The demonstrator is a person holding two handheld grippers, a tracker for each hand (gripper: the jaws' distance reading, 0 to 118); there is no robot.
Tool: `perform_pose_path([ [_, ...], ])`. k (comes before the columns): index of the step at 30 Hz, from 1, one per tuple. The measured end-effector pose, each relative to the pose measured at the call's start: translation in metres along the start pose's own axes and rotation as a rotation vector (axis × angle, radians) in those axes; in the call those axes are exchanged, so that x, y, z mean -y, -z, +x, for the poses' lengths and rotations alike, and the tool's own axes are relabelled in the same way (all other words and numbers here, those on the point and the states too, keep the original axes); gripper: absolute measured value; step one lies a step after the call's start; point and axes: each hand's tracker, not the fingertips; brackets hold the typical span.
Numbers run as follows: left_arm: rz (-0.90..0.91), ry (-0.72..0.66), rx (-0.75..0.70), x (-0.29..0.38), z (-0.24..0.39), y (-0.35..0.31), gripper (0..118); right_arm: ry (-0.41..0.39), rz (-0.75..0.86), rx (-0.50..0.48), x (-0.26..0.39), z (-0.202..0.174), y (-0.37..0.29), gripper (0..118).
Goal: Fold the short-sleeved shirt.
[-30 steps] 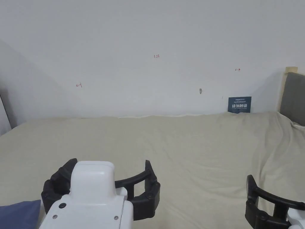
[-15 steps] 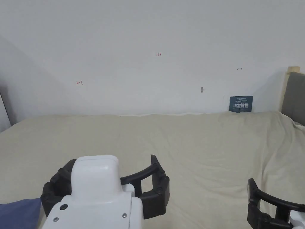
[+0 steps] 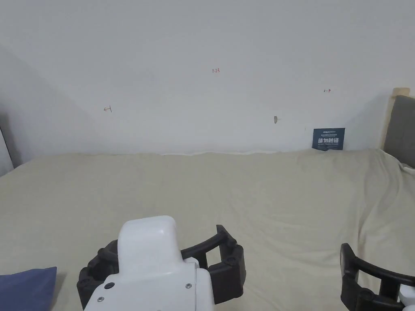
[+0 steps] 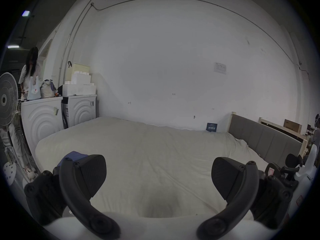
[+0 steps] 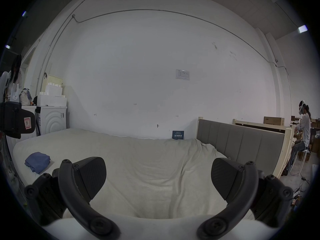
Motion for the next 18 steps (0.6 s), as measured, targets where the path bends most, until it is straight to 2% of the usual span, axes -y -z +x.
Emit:
perform_pose_path([
  [3,-0.021,-0.02,0.0,0.0008,-0.0009,0.0013,118,0.007,-0.007,0.0,0.0003,0.0,0.001,118],
  [8,-0.07,-0.07,0.082,0.0042,-0.0034,0.0008,118,0.014,-0.017,-0.003,0.0002,-0.0009,0.0014,118],
  [14,-0.085,-0.067,0.064,0.0071,-0.0025,0.003,118,0.007,-0.022,-0.008,0.0003,-0.0034,0.0015,118],
  [17,-0.117,-0.103,0.089,0.0069,-0.0075,0.0068,118,0.007,-0.024,-0.011,0.0002,-0.0047,0.0016,118],
  [18,-0.138,-0.13,0.053,0.007,-0.009,0.0086,118,0.008,-0.024,-0.012,0.0,-0.0049,0.0017,118],
])
